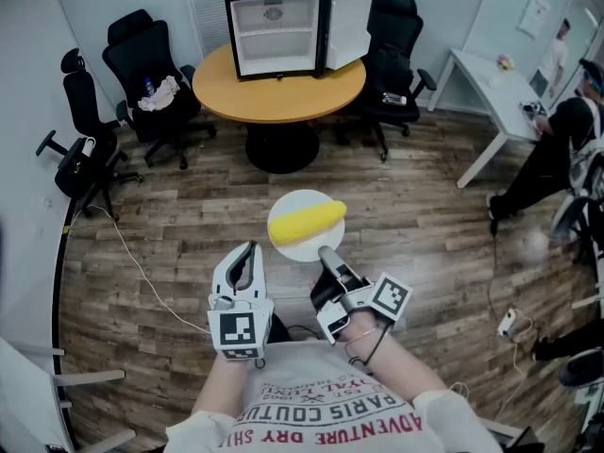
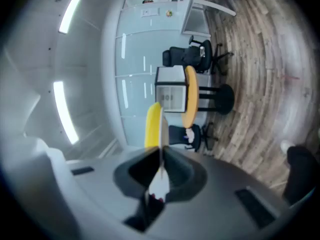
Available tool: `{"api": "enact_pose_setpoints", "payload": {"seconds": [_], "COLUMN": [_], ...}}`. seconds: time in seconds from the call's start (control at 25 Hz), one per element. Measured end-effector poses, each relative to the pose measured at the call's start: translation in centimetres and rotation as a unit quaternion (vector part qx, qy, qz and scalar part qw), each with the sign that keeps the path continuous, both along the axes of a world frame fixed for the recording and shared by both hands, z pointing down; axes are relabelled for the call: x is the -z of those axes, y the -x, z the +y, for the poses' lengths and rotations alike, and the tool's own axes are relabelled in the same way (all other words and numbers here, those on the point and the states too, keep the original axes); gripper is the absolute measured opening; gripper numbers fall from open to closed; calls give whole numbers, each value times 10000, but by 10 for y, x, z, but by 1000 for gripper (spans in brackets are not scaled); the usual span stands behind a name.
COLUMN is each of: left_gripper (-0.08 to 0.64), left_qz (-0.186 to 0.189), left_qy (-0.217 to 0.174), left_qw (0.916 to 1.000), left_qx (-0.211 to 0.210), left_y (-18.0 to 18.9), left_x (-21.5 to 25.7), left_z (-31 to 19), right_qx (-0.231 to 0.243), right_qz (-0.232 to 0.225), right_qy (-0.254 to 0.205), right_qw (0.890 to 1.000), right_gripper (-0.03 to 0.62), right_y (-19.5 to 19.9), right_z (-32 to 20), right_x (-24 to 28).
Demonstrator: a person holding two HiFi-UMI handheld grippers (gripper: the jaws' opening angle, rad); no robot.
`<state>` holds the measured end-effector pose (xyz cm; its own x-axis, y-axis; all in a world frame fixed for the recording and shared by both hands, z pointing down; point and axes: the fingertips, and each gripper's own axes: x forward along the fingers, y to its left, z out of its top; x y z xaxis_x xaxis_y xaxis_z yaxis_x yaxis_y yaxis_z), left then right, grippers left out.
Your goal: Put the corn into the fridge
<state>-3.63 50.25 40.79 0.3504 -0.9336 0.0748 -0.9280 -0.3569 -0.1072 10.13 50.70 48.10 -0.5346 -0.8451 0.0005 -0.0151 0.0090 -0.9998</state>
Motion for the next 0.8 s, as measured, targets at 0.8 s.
{"api": "enact_pose_setpoints", "payload": {"seconds": [0.8], "left_gripper": [28], "left_qz": [8], "left_qy": [111], "left_qw": [9998], "left_qx": [-141], "left_y": [1], "left_x": [-11], "left_z": [-45], "right_qx": [-117], "right_qz": [75], "right_qy": [76], "right_qw": [9999], "right_gripper": [38], "right_y": [0], "right_z": [-42], "right_x": [-5]}}
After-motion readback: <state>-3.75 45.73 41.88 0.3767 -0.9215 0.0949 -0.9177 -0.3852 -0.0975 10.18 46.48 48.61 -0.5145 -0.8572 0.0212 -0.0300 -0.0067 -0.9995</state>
